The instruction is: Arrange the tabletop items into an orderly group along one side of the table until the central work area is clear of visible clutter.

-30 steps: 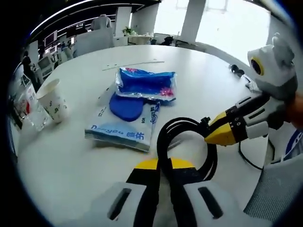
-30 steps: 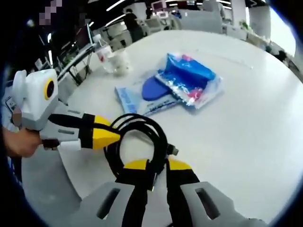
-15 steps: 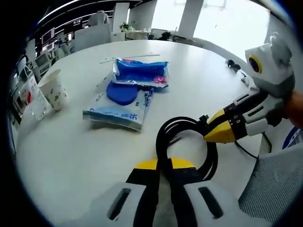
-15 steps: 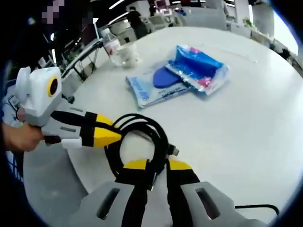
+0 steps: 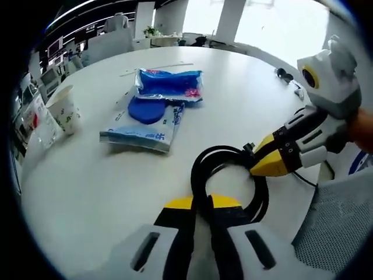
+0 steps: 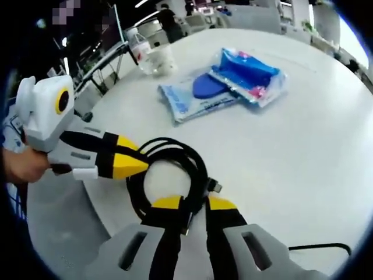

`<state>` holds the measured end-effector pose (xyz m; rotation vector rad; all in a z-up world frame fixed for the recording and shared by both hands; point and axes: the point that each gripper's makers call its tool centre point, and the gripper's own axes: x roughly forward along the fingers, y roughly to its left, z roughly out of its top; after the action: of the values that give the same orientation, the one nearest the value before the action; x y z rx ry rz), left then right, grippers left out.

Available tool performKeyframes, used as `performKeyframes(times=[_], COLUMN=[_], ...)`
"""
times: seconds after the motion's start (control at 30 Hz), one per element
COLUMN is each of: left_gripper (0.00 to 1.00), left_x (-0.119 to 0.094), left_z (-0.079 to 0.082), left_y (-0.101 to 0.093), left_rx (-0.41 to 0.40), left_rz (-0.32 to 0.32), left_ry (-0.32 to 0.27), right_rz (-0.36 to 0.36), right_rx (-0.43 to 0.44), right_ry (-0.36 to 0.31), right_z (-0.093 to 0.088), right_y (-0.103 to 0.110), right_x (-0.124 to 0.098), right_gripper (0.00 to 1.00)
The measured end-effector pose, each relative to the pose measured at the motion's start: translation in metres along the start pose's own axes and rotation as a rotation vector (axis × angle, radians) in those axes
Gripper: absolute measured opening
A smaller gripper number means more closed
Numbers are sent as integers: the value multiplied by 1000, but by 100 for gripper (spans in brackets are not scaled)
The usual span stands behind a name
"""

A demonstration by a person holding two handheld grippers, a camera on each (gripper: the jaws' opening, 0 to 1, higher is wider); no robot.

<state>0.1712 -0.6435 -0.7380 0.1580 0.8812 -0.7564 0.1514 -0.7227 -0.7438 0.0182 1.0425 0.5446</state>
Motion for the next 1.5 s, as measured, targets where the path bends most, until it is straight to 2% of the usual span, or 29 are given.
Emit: performKeyframes(times=[0.07, 0.17, 0.3, 0.43, 0.77, 1.0, 1.37, 1.5], left_gripper=[8, 11, 18, 32, 50, 55, 66, 80], left_x=[0, 1, 0, -2, -14, -18, -22, -22], left_z=[0, -2, -4, -4, 15, 24, 41, 48], left_y=[0, -1, -1, 3, 13, 21, 22, 25], left_rx=[21, 93, 94, 98, 108, 109, 125, 113], left_rz=[-1, -1, 4, 25, 62, 83, 90, 95], left_ry=[-3, 9, 7, -5, -82, -106, -145, -168], right_rz=[-2, -2, -6, -4, -19, -38, -64, -74], right_rx=[-23, -70, -84, -75, -60, -51, -71, -70], right_ry=[-11, -26, -44, -70, -140, -189, -237, -266], right_z=[2, 2, 4, 8, 20, 34, 49, 54], right_y=[0, 1, 1, 2, 0, -7, -13, -17], right_x=[0, 0, -2, -7, -19, -28, -40, -45], right_gripper=[12, 13, 17, 21, 41, 49, 60, 68])
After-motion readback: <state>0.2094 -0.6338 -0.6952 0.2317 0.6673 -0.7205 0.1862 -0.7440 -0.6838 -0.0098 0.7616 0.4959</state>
